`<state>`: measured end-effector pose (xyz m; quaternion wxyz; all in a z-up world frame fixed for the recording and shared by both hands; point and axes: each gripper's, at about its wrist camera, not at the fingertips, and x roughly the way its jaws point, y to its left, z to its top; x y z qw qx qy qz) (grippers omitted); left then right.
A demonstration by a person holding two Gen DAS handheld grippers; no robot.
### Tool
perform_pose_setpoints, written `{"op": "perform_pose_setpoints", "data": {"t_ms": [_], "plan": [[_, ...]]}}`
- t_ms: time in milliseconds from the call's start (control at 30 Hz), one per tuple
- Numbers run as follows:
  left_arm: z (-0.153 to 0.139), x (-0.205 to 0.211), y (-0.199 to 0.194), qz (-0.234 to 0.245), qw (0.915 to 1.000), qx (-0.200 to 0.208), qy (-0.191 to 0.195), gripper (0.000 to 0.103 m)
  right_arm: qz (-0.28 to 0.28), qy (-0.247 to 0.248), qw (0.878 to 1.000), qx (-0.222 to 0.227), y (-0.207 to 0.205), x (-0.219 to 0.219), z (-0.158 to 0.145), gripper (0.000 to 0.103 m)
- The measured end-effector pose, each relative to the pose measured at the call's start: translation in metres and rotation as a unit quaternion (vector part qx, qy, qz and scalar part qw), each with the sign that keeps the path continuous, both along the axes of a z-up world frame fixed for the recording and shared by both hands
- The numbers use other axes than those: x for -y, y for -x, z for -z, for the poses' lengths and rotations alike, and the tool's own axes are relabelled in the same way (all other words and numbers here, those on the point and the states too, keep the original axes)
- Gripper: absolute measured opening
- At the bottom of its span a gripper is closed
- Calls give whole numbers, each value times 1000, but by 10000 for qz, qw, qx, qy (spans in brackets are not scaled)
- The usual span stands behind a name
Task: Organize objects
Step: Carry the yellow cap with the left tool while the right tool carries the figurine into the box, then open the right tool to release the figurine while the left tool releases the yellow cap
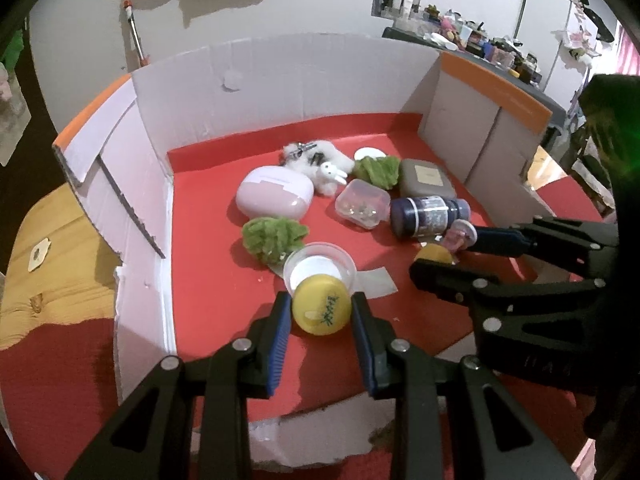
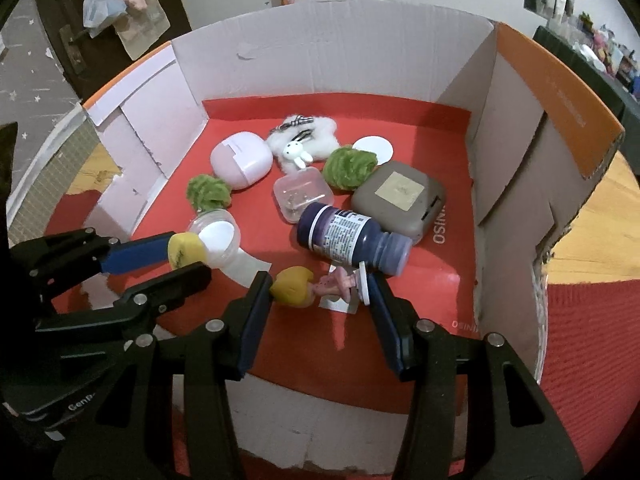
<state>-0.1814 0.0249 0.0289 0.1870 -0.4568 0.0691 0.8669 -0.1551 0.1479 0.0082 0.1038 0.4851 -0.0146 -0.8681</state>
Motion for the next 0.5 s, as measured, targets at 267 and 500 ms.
{"op": "perform_pose_setpoints", "data": {"t_ms": [267, 500], "plan": [[4, 0, 0, -66, 10000, -25, 16, 32, 2, 41, 10000, -28, 1, -2, 2, 48], [4, 1, 0, -96, 9999, -30, -16, 32, -10, 41, 10000, -74, 0, -1, 3, 48]]}}
